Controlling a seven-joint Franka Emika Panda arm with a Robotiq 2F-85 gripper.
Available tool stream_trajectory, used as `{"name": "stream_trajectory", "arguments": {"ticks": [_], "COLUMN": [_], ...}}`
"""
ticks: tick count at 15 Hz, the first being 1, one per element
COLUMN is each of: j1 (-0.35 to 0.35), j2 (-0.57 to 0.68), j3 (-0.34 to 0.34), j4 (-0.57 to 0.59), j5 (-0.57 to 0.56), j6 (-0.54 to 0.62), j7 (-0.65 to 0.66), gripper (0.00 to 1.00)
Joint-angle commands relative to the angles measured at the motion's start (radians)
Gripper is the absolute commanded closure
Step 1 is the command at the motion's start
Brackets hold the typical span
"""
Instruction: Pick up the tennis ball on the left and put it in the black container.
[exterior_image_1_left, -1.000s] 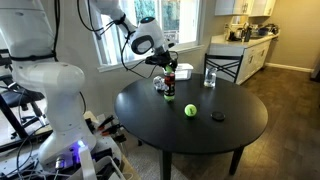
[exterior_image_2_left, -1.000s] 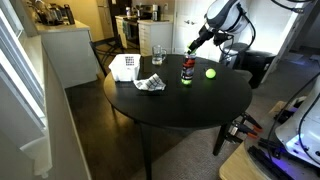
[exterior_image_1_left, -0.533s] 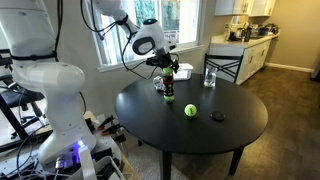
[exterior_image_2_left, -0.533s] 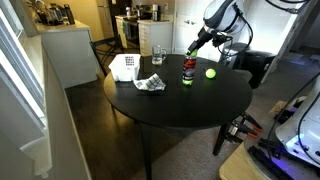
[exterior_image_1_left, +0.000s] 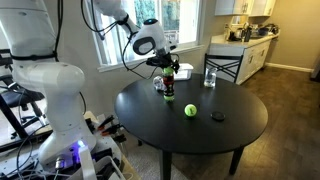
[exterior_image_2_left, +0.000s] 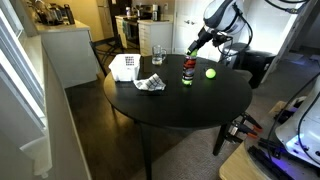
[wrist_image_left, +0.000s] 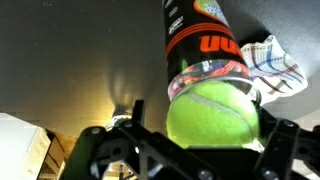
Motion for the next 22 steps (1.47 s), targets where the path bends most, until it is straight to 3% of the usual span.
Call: {"name": "stream_trajectory", "arguments": {"ticks": [1, 9, 22], "j1": [-0.001, 0.021, 0.017], "j2": [-0.054, -0.185, -0.152], "j3": [0.006, 0.016, 0.003], "j4": [-0.006, -0.035, -0.047], "j5": [0.042, 0.0, -0.006], "j6": [-0.041, -0.029, -0.024], "j7": [-0.058, -0.046, -0.01], "gripper": [0.0, 0.0, 0.0]}}
